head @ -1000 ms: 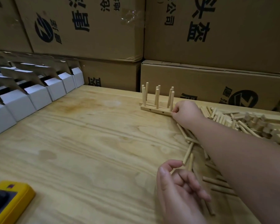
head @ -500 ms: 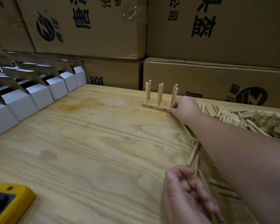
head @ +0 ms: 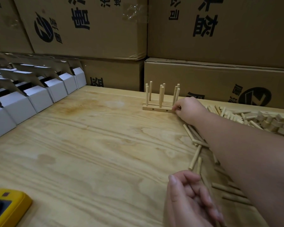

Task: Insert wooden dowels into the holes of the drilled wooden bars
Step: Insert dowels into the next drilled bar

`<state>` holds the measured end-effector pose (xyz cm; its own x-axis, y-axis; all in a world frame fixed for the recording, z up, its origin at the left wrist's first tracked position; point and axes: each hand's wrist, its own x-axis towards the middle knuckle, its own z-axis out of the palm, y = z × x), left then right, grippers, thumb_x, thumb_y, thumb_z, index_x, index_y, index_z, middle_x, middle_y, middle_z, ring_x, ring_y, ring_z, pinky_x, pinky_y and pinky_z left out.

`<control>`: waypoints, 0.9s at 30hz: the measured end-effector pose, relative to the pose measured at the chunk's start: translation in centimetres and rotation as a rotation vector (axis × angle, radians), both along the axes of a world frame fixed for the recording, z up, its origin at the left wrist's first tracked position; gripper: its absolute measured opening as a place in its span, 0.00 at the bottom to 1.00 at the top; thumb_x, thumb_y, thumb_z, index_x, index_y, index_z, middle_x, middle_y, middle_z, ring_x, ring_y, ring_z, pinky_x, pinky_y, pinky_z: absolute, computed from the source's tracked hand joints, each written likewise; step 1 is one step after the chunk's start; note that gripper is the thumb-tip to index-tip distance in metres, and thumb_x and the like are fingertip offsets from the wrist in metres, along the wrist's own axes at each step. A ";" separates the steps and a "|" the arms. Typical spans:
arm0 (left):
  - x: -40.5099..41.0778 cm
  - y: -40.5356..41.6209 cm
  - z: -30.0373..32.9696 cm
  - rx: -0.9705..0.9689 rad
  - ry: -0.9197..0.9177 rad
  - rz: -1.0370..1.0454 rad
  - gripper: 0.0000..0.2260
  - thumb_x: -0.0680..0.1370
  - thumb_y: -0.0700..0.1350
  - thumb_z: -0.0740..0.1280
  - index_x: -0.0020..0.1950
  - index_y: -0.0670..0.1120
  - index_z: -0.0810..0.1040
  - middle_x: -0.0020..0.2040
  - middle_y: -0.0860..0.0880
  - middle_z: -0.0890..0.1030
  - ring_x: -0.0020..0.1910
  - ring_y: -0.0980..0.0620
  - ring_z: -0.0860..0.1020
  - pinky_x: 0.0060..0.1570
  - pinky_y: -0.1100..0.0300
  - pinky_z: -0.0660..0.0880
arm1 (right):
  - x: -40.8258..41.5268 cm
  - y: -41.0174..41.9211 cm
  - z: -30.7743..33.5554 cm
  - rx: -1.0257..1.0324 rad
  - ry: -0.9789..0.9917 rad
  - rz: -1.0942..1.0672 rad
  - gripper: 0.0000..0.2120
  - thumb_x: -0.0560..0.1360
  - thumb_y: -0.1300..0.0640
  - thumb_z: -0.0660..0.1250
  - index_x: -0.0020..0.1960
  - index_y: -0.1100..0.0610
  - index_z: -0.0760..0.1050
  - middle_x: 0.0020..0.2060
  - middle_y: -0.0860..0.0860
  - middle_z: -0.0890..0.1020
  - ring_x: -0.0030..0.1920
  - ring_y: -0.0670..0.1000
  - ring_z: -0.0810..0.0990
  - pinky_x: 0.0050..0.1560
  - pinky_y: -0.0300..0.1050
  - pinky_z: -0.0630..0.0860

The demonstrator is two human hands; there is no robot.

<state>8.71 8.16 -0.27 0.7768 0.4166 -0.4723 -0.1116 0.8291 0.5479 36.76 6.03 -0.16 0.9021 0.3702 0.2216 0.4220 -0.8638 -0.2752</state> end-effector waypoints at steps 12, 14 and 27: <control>0.1 -0.4 -0.1 0.038 0.050 -0.023 0.22 0.66 0.54 0.58 0.37 0.33 0.70 0.21 0.45 0.62 0.13 0.56 0.60 0.17 0.69 0.60 | 0.1 -0.2 -0.5 -0.017 -0.043 -0.002 0.02 0.78 0.55 0.69 0.47 0.49 0.79 0.43 0.46 0.81 0.44 0.47 0.78 0.47 0.46 0.79; 0.1 -0.5 -0.2 0.052 0.057 -0.029 0.22 0.66 0.54 0.58 0.37 0.33 0.70 0.21 0.45 0.62 0.13 0.56 0.60 0.18 0.69 0.59 | 0.4 -0.3 -0.7 0.039 -0.019 -0.015 0.04 0.76 0.52 0.72 0.44 0.48 0.78 0.42 0.45 0.80 0.43 0.45 0.77 0.44 0.44 0.78; -0.8 -1.6 -1.0 0.122 -0.115 0.001 0.19 0.67 0.54 0.59 0.39 0.37 0.71 0.22 0.45 0.64 0.15 0.53 0.60 0.20 0.68 0.57 | -5.8 -3.3 2.2 0.276 -0.070 -0.042 0.08 0.78 0.48 0.67 0.41 0.48 0.77 0.39 0.45 0.80 0.40 0.47 0.79 0.41 0.48 0.79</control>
